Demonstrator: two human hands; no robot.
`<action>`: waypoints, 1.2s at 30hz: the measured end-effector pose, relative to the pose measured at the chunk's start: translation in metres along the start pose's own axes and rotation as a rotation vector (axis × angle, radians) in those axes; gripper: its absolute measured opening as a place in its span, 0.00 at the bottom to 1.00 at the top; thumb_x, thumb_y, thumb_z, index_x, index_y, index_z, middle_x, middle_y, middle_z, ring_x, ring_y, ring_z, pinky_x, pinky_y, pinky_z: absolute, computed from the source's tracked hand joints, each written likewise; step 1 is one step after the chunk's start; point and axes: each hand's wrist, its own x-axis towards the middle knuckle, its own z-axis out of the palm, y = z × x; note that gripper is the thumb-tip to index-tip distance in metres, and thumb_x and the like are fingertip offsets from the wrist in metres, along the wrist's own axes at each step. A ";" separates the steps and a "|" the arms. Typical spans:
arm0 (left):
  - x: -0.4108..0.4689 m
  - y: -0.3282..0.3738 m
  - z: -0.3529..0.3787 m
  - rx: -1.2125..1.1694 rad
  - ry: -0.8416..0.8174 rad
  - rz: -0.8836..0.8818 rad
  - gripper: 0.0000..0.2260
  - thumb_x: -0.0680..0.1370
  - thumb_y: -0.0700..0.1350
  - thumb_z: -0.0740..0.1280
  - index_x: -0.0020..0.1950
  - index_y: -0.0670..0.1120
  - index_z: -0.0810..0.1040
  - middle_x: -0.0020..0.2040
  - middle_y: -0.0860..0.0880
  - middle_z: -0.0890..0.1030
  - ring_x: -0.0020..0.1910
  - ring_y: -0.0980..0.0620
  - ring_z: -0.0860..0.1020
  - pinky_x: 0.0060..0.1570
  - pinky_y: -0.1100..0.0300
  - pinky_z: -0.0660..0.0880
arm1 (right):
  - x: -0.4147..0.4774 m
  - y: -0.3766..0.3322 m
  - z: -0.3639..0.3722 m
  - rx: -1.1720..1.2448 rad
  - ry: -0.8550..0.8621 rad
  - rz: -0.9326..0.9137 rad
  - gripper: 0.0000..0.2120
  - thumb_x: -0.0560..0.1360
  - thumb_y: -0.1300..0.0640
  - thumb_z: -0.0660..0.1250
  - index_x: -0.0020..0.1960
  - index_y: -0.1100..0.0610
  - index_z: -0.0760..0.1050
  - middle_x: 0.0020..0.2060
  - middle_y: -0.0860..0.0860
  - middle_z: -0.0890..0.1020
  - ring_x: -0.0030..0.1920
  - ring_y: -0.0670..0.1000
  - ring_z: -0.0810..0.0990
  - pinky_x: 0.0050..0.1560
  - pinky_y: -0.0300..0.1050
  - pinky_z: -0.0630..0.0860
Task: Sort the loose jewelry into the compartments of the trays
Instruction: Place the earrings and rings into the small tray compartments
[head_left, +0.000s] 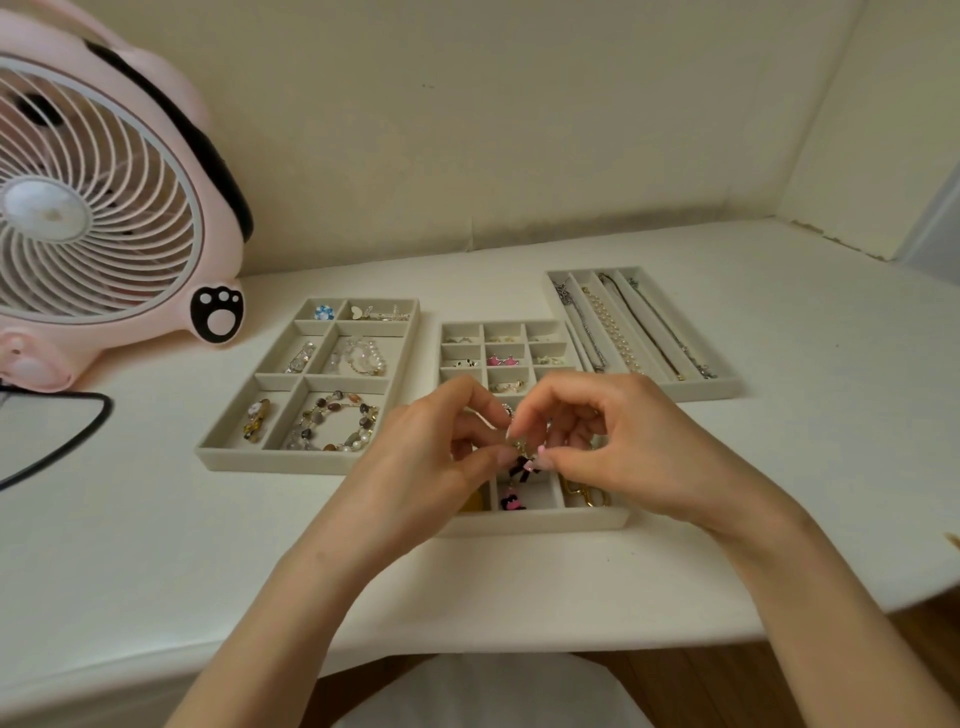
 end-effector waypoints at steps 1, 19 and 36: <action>0.000 0.000 0.000 0.002 0.009 0.005 0.06 0.74 0.42 0.69 0.45 0.51 0.73 0.37 0.56 0.84 0.38 0.53 0.77 0.36 0.68 0.70 | 0.000 0.000 0.000 -0.007 -0.006 -0.002 0.13 0.70 0.69 0.70 0.44 0.51 0.80 0.37 0.45 0.81 0.35 0.42 0.76 0.39 0.37 0.75; -0.003 -0.013 -0.006 0.292 -0.037 0.174 0.17 0.72 0.37 0.60 0.38 0.58 0.80 0.41 0.55 0.71 0.46 0.58 0.68 0.43 0.71 0.63 | 0.009 -0.006 0.002 -0.299 -0.266 0.055 0.20 0.71 0.69 0.64 0.49 0.44 0.68 0.37 0.46 0.79 0.36 0.43 0.76 0.38 0.39 0.74; 0.001 -0.020 -0.001 0.473 -0.059 0.420 0.19 0.68 0.42 0.52 0.40 0.57 0.81 0.43 0.57 0.69 0.44 0.56 0.65 0.44 0.56 0.68 | 0.001 -0.003 0.000 -0.480 -0.085 -0.020 0.10 0.73 0.62 0.65 0.44 0.47 0.79 0.39 0.42 0.72 0.38 0.42 0.72 0.39 0.36 0.69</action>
